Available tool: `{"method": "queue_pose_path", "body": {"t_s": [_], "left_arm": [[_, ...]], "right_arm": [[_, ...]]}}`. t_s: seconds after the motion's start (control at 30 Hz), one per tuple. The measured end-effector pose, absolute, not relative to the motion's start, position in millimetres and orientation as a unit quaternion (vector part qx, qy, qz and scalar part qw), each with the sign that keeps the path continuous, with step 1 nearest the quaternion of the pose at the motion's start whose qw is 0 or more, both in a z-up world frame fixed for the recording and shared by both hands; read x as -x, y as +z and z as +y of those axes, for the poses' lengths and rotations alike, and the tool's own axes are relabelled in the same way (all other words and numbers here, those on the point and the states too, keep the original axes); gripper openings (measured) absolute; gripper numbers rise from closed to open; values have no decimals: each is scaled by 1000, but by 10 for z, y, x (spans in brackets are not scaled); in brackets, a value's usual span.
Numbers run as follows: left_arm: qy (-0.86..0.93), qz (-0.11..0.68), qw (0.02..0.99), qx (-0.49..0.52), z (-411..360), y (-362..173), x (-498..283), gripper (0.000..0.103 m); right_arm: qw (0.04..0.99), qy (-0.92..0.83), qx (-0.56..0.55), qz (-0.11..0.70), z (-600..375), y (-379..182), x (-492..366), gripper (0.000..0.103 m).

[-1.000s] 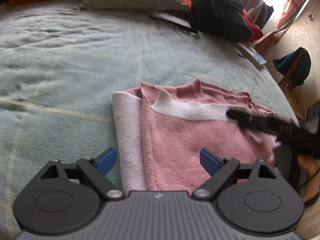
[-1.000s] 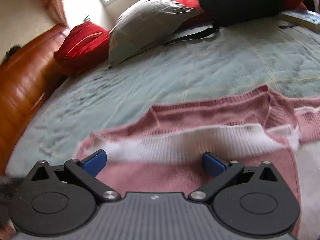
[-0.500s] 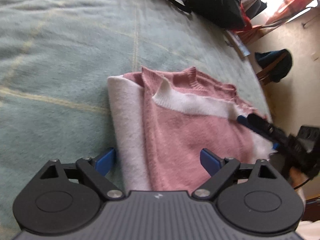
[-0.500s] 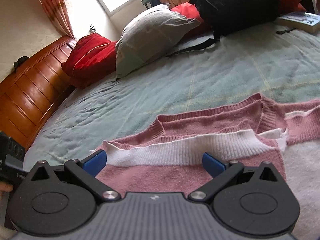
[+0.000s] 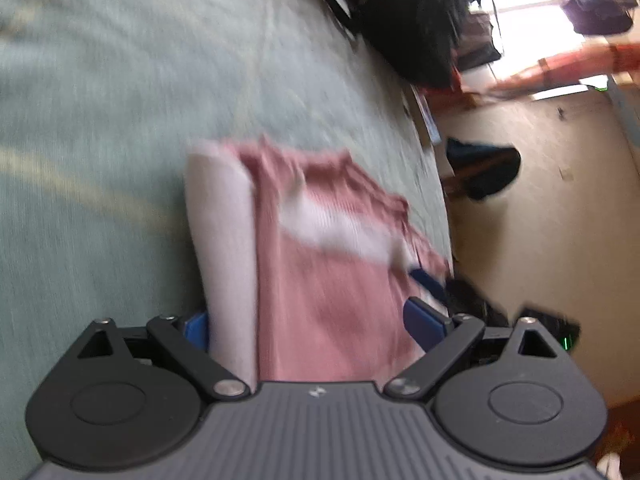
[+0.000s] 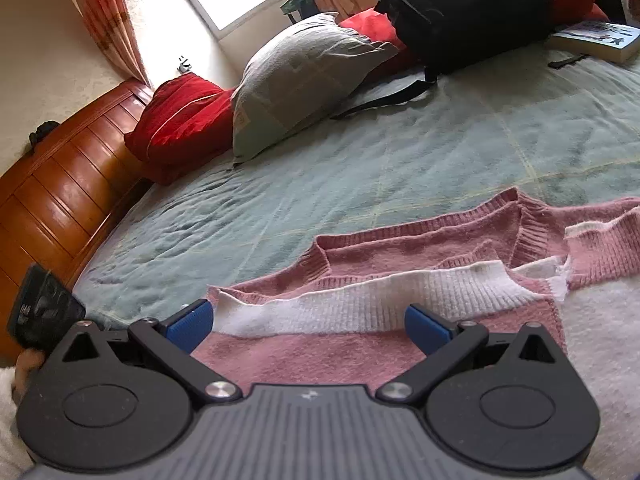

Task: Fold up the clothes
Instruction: 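Roll the left gripper and close it on the sweater's white folded side, then lift the held white side upward with the left gripper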

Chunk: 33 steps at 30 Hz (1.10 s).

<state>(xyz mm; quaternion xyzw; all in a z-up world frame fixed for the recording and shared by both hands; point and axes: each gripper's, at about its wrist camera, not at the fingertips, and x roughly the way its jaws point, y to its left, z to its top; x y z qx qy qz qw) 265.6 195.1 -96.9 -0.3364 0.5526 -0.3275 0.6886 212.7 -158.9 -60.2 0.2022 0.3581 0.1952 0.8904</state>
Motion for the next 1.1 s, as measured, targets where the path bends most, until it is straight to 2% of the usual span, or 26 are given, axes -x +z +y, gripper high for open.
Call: {"method": "queue_pose_path", "body": {"t_s": [0.17,0.5,0.53,0.57,0.67,0.73,0.77,0.8,0.87,1.1], "left_arm": [[-356,559,678,317,1795,-992,-2507,95],[-376,542,669,341,1556,-1180,-2873,93],[-375,542,672,337,1569,-1172,-2840,85],[-369,549,673,332,1597,-1154,-2800,82],[-372,566,667,311,1670,-1135,-2690,79],[-360,576,667,305,1722,-1190,-2681,52],[-346,584,663,315,1747,-1265,-2726,43],[-331,593,658,325,1773,-1339,-2771,23],[-322,598,650,342,1810,-1433,-2816,22],[-313,584,685,303,1707,-1300,-2751,22]], "right_arm": [[889,196,-203,360,-1590,-599,-2121,103],[894,181,-202,355,-1674,-589,-2103,103],[893,180,-205,358,-1686,-608,-2110,103],[891,178,-208,362,-1697,-627,-2119,103],[890,179,-210,363,-1701,-638,-2109,103],[890,180,-212,363,-1701,-640,-2100,103],[889,181,-212,362,-1701,-641,-2095,103],[889,181,-213,362,-1701,-642,-2091,103],[889,182,-215,362,-1702,-643,-2081,103],[888,186,-218,361,-1693,-649,-2050,103]]}}
